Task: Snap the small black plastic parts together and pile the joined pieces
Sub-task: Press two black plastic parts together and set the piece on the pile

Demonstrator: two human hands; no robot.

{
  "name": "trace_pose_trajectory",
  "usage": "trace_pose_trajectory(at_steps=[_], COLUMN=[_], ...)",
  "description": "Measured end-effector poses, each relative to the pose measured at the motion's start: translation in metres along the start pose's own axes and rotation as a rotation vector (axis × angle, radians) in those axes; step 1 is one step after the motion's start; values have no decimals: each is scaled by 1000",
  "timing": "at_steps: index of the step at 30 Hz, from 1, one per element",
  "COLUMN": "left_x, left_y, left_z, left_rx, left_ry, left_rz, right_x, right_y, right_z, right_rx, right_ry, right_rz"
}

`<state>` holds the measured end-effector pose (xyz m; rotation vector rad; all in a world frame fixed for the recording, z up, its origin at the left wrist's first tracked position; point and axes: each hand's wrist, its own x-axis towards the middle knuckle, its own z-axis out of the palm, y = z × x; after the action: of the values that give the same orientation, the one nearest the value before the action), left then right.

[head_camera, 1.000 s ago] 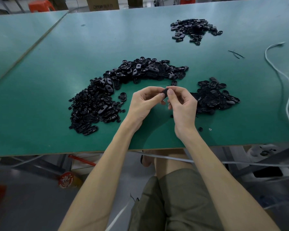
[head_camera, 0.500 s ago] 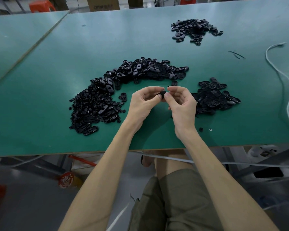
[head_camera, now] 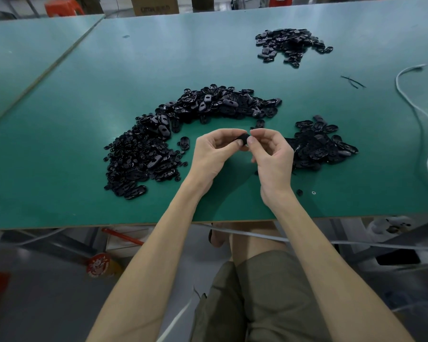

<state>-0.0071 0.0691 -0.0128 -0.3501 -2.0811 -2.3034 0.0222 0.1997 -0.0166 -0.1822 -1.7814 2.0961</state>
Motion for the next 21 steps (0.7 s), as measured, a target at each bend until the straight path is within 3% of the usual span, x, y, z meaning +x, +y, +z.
trace_pose_trajectory(at_steps=[14, 21], left_x=[-1, 9], left_y=[1, 24], left_z=[3, 21], left_rx=[49, 199], left_ry=[1, 91], left_rz=[17, 141], right_x=[2, 2], right_y=[2, 1], right_z=[-1, 1], right_rx=[-12, -132], right_ry=[13, -37], right_rz=[31, 43])
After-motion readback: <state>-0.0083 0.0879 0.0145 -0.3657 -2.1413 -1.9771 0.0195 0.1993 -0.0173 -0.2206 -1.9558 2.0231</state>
